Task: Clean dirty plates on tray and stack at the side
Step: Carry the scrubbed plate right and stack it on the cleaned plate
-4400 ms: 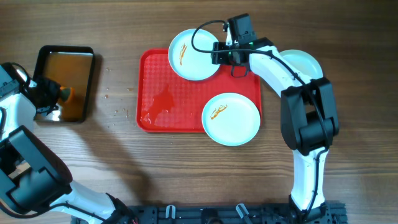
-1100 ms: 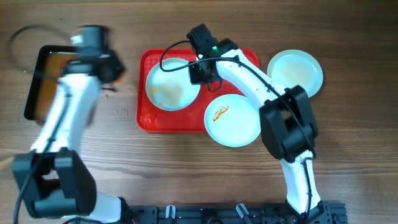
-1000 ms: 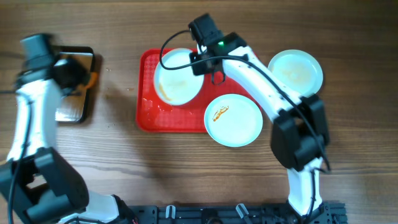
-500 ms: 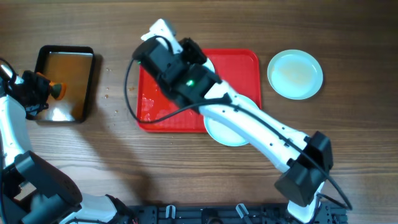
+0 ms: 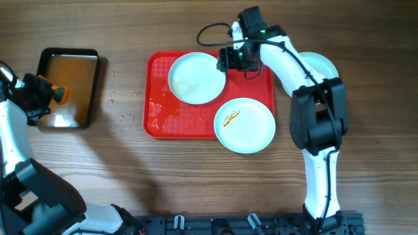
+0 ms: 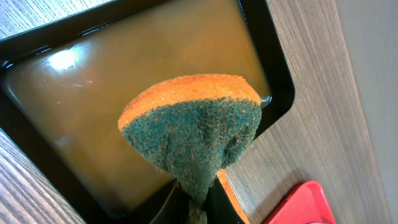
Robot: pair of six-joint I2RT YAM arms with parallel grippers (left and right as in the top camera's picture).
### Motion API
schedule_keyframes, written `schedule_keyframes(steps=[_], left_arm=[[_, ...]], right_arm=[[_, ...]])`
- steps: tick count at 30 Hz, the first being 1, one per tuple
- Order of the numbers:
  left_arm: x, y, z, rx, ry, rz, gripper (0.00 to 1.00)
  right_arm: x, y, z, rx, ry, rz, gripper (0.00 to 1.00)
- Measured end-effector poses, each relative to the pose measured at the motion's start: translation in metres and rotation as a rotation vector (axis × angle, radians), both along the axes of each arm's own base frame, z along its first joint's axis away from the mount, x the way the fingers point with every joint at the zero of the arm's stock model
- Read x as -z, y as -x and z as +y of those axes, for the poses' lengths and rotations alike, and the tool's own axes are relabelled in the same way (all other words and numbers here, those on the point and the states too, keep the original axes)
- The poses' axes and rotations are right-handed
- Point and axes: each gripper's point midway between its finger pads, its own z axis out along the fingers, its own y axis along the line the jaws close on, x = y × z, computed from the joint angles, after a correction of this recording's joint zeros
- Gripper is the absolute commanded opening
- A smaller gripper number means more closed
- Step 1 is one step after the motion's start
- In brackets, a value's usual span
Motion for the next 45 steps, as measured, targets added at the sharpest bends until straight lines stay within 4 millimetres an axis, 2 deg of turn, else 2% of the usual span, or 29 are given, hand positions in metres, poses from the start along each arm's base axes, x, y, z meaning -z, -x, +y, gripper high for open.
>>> schedule_keyframes(steps=[3, 4, 5, 8, 10, 11, 12, 14, 16, 18, 19, 20, 23, 28, 34, 35, 37, 39, 40, 41, 42, 43, 45], left_arm=[[0.000, 0.000, 0.000, 0.000, -0.002, -0.002, 0.04], [0.000, -0.001, 0.000, 0.000, -0.002, -0.002, 0.04], [0.000, 0.000, 0.000, 0.000, -0.002, -0.002, 0.04], [-0.001, -0.001, 0.001, 0.000, -0.003, -0.004, 0.04], [-0.001, -0.001, 0.001, 0.000, -0.003, -0.004, 0.04], [-0.001, -0.001, 0.001, 0.000, -0.003, -0.005, 0.04], [-0.001, -0.001, 0.001, 0.000, -0.003, -0.005, 0.04], [0.000, -0.001, 0.001, 0.000, -0.003, -0.004, 0.04], [-0.001, -0.001, 0.001, 0.000, -0.003, -0.004, 0.04], [-0.001, -0.001, 0.001, 0.000, -0.003, -0.004, 0.04], [-0.001, -0.001, 0.001, 0.000, -0.003, -0.004, 0.04], [-0.001, -0.001, 0.001, 0.000, -0.003, -0.004, 0.04], [-0.001, -0.001, 0.001, 0.000, -0.003, -0.004, 0.04], [-0.001, -0.001, 0.001, 0.000, -0.003, -0.004, 0.04], [-0.001, -0.001, 0.001, 0.000, -0.003, -0.005, 0.04], [-0.001, -0.001, 0.001, 0.000, -0.003, -0.004, 0.04], [-0.001, -0.001, 0.001, 0.000, -0.003, -0.004, 0.04], [-0.001, -0.001, 0.001, 0.000, -0.003, -0.004, 0.04], [0.000, -0.001, 0.001, 0.000, -0.003, -0.004, 0.04], [0.000, -0.001, 0.000, 0.000, -0.002, -0.004, 0.04], [0.000, -0.001, 0.000, 0.000, -0.002, -0.004, 0.04], [0.000, -0.001, 0.000, 0.000, -0.002, -0.004, 0.04], [0.000, -0.001, 0.000, 0.000, -0.002, -0.004, 0.04]], right_arm=[[0.018, 0.012, 0.021, -0.049, 0.025, 0.017, 0.29], [0.021, 0.015, 0.025, -0.058, 0.049, 0.011, 0.07], [0.024, 0.018, 0.027, -0.057, 0.083, 0.006, 0.04], [0.027, 0.020, 0.027, -0.043, 0.126, 0.004, 0.04], [0.024, 0.019, 0.017, -0.028, 0.180, 0.004, 0.04], [0.021, 0.018, 0.013, -0.021, 0.204, -0.001, 0.04], [0.009, 0.015, 0.008, -0.018, 0.244, -0.032, 0.04], [-0.027, 0.009, 0.006, -0.026, 0.291, -0.135, 0.04], [-0.085, 0.009, 0.014, -0.047, 0.360, -0.295, 0.04], [-0.144, 0.019, 0.036, -0.079, 0.419, -0.466, 0.04], [-0.166, 0.028, 0.049, -0.099, 0.460, -0.541, 0.04], [-0.176, 0.036, 0.059, -0.122, 0.504, -0.591, 0.04], [-0.191, 0.056, 0.082, -0.192, 0.678, -0.717, 0.04], [-0.228, 0.065, 0.091, -0.231, 0.933, -0.894, 0.04], [-0.231, 0.064, 0.081, -0.221, 0.993, -0.892, 0.04], [-0.227, 0.064, 0.077, -0.207, 0.979, -0.871, 0.04], [-0.201, 0.060, 0.053, -0.148, 0.880, -0.733, 0.04], [-0.168, 0.048, 0.022, -0.052, 0.661, -0.523, 0.04], [-0.159, 0.040, 0.009, -0.008, 0.571, -0.448, 0.04], [-0.146, 0.024, -0.022, 0.072, 0.387, -0.312, 0.04], [-0.139, 0.015, -0.051, 0.130, 0.275, -0.225, 0.04], [-0.130, 0.003, -0.137, 0.305, 0.177, -0.105, 0.04], [-0.117, 0.022, -0.184, 0.373, 0.143, 0.016, 0.04]])
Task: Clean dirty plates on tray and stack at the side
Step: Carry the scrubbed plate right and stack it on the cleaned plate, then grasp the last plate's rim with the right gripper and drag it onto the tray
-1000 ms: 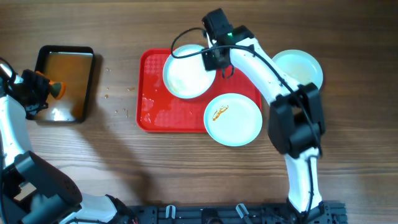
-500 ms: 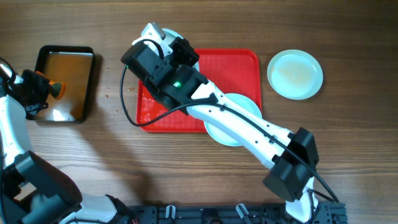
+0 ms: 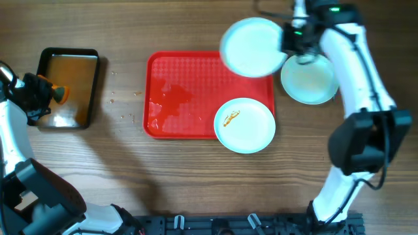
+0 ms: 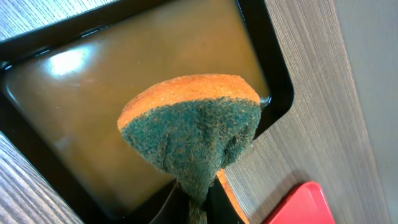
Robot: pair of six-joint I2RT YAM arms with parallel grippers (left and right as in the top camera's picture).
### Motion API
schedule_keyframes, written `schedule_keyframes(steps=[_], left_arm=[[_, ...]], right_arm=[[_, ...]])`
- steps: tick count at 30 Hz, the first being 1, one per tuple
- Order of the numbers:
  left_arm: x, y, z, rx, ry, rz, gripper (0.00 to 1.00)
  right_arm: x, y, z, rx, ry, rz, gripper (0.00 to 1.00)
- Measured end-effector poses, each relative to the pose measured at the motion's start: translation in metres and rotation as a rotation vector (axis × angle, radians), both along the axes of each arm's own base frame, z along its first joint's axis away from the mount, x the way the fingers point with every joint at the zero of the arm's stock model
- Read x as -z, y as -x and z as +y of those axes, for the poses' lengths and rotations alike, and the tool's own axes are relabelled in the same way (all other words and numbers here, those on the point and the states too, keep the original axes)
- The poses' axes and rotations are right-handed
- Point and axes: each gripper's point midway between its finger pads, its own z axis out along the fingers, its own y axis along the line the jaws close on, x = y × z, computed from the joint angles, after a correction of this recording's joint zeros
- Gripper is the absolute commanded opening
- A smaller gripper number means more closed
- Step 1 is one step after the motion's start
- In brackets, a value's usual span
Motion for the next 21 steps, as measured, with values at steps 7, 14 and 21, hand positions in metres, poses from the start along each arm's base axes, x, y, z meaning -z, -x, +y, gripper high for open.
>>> schedule_keyframes(steps=[7, 14, 21], left_arm=[[0.000, 0.000, 0.000, 0.000, 0.000, 0.000, 0.04], [0.000, 0.000, 0.000, 0.000, 0.000, 0.000, 0.04], [0.000, 0.000, 0.000, 0.000, 0.000, 0.000, 0.04]], right_arm=[[0.064, 0.043, -0.150, 0.323, -0.019, 0.120, 0.04], [0.096, 0.061, -0.149, 0.341, -0.031, 0.170, 0.26], [0.061, 0.092, -0.065, 0.148, -0.327, 0.264, 0.99]])
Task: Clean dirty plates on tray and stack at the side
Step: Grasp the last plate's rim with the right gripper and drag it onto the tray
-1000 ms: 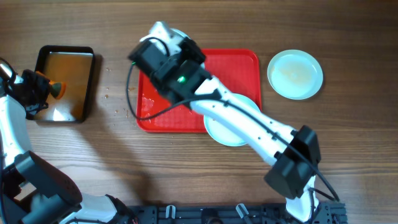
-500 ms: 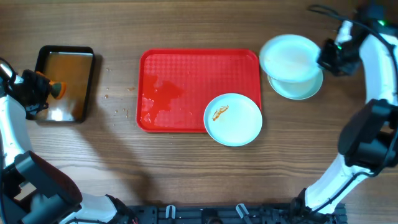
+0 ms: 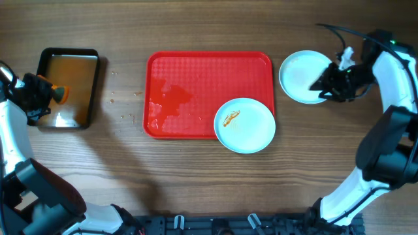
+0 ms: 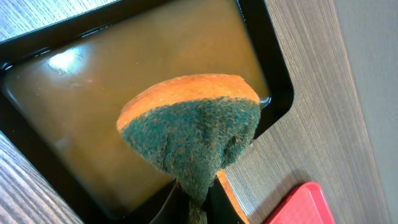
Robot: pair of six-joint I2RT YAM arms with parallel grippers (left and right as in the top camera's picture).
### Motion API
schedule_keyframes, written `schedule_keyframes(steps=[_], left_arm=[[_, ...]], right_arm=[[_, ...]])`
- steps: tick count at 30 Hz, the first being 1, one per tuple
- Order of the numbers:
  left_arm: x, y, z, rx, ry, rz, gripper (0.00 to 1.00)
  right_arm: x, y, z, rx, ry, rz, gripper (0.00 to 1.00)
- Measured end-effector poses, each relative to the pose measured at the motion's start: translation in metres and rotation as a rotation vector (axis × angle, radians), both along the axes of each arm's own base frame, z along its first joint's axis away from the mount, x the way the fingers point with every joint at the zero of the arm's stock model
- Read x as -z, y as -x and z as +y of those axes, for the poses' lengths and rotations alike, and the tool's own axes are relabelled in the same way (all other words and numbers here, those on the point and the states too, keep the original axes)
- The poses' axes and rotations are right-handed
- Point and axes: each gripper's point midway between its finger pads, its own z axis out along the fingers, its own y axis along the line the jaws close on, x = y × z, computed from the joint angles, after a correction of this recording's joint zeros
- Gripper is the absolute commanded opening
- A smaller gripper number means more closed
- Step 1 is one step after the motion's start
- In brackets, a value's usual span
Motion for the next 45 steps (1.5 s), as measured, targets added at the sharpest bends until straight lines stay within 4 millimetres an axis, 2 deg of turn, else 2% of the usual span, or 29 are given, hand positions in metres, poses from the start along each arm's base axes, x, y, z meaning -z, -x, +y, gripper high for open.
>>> schedule_keyframes(steps=[2, 3, 5, 7, 9, 11, 13, 14, 16, 18, 22, 24, 26, 29, 32, 34, 35, 37, 39, 41, 42, 43, 45], left_arm=[[0.000, 0.000, 0.000, 0.000, 0.000, 0.000, 0.04], [0.000, 0.000, 0.000, 0.000, 0.000, 0.001, 0.04], [0.000, 0.000, 0.000, 0.000, 0.000, 0.000, 0.04], [0.000, 0.000, 0.000, 0.000, 0.000, 0.000, 0.04], [0.000, 0.000, 0.000, 0.000, 0.000, 0.001, 0.04], [0.001, 0.001, -0.001, 0.000, 0.004, 0.005, 0.04], [0.001, 0.001, -0.001, 0.000, 0.005, 0.006, 0.04], [0.001, 0.001, -0.001, 0.000, 0.005, 0.007, 0.04], [0.001, 0.001, -0.001, 0.000, 0.005, 0.007, 0.04], [0.001, 0.001, -0.001, 0.000, 0.004, 0.005, 0.04], [0.002, 0.002, -0.001, 0.000, 0.006, 0.009, 0.04], [0.002, 0.002, -0.001, 0.000, 0.007, 0.009, 0.04], [0.002, 0.002, -0.002, 0.000, 0.008, 0.011, 0.04], [0.002, 0.002, -0.002, 0.000, 0.008, 0.011, 0.04], [0.002, 0.003, -0.002, 0.000, 0.009, 0.012, 0.04], [0.002, 0.003, -0.002, 0.000, 0.010, 0.013, 0.04], [0.002, 0.003, -0.002, 0.000, 0.010, 0.014, 0.04], [0.003, 0.003, -0.002, 0.000, 0.010, 0.014, 0.04], [0.003, 0.003, -0.002, 0.000, 0.010, 0.014, 0.04], [0.002, 0.003, -0.002, 0.000, 0.010, 0.013, 0.04], [0.002, 0.003, -0.002, 0.000, 0.010, 0.014, 0.04], [0.002, 0.003, -0.002, 0.000, 0.010, 0.014, 0.04], [0.002, 0.003, -0.002, 0.000, 0.010, 0.014, 0.04]], right_arm=[[-0.016, 0.017, 0.043, -0.129, -0.015, 0.027, 1.00], [-0.017, 0.024, 0.062, -0.188, 0.000, 0.048, 1.00], [-0.009, 0.038, 0.086, -0.244, 0.078, 0.117, 1.00], [0.002, 0.065, 0.103, -0.272, 0.190, 0.235, 1.00], [0.006, 0.083, 0.101, -0.244, 0.289, 0.316, 1.00], [0.001, 0.100, 0.096, -0.186, 0.394, 0.338, 1.00], [-0.016, 0.108, 0.099, -0.117, 0.417, 0.238, 1.00], [-0.032, 0.116, 0.103, -0.109, 0.402, 0.148, 1.00], [-0.037, 0.120, 0.119, -0.083, 0.322, 0.007, 1.00], [-0.028, 0.130, 0.134, -0.061, 0.242, -0.037, 0.88], [0.018, 0.159, 0.131, 0.061, 0.239, 0.115, 0.86], [0.029, 0.159, 0.132, 0.093, 0.237, 0.144, 0.78], [0.034, 0.149, 0.137, 0.116, 0.216, 0.131, 0.73], [0.043, 0.145, 0.141, 0.125, 0.205, 0.152, 0.73], [0.059, 0.146, 0.143, 0.125, 0.213, 0.207, 0.71], [0.068, 0.148, 0.145, 0.122, 0.213, 0.243, 0.53], [0.070, 0.148, 0.146, 0.113, 0.207, 0.246, 0.49], [0.070, 0.148, 0.147, 0.109, 0.201, 0.245, 0.48], [0.070, 0.148, 0.148, 0.103, 0.195, 0.246, 0.33], [0.069, 0.149, 0.150, 0.086, 0.186, 0.245, 0.24], [0.069, 0.149, 0.150, 0.079, 0.183, 0.245, 0.22], [0.069, 0.150, 0.151, 0.068, 0.181, 0.244, 0.07], [0.069, 0.151, 0.151, 0.054, 0.177, 0.243, 0.04]])
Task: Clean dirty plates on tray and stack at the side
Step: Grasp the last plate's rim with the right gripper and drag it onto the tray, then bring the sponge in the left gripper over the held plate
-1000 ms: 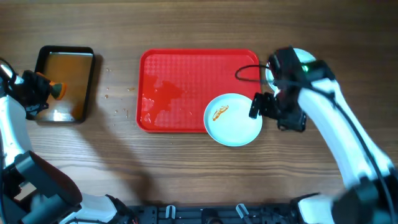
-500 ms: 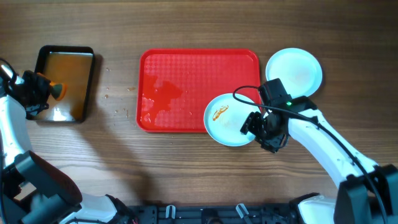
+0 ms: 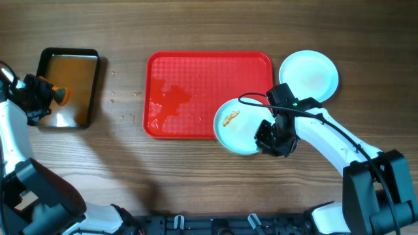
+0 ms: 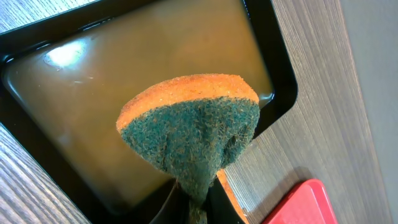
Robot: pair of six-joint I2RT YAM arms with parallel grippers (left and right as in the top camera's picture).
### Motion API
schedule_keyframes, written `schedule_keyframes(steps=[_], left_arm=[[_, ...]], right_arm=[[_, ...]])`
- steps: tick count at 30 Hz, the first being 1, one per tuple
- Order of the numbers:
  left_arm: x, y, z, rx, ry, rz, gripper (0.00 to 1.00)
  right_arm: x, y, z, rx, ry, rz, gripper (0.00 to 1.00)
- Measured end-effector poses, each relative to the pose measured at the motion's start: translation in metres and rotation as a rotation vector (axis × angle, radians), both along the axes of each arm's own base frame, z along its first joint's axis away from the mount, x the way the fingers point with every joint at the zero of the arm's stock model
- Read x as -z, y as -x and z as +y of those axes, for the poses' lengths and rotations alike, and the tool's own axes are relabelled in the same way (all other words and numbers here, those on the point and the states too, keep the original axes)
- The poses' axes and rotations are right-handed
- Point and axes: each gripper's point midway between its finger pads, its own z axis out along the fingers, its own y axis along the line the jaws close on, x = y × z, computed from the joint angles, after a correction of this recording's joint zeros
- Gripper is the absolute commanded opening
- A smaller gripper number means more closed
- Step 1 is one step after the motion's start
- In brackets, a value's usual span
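A white plate (image 3: pixel 243 125) with an orange smear (image 3: pixel 230 119) lies on the lower right corner of the red tray (image 3: pixel 196 72) and overhangs the table. My right gripper (image 3: pixel 265 138) sits at this plate's right rim; its fingers are too dark to read. Clean white plates (image 3: pixel 309 76) rest stacked on the table right of the tray. At the far left, my left gripper (image 3: pixel 53 93) (image 4: pixel 198 202) is shut on a green and orange sponge (image 4: pixel 189 127), held over the black pan (image 3: pixel 47 57) (image 4: pixel 277 74) of brown liquid.
Wet patches (image 3: pixel 166 104) mark the left half of the tray. Small crumbs (image 3: pixel 121 98) are scattered on the wood between pan and tray. A corner of the tray (image 4: pixel 305 202) shows in the left wrist view.
My right gripper was at the right edge of the clean plates; now it is at the right rim of the smeared plate. The left gripper and the sponge have not moved.
My right gripper was at the rim of a white plate on the tray's upper part. Then it held that plate in the air beside another plate on the table. Then the plate lay on that one at the right. Now the gripper is at the smeared plate.
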Motion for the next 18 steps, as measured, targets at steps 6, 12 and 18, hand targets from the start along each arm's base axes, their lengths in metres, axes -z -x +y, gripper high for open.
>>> schedule_keyframes(steps=[6, 12, 18], left_arm=[[0.000, 0.000, 0.000, 0.000, 0.000, 0.000, 0.04], [0.000, -0.001, -0.002, 0.006, 0.005, -0.004, 0.04], [-0.023, -0.039, -0.056, 0.244, 0.096, -0.185, 0.04]], right_arm=[[-0.004, -0.002, 0.005, -0.090, -0.030, -0.027, 0.04], [-0.053, -0.073, 0.029, -0.204, -0.105, -0.300, 0.04], [-0.115, -0.162, 0.056, -0.293, -0.152, -0.720, 0.04]])
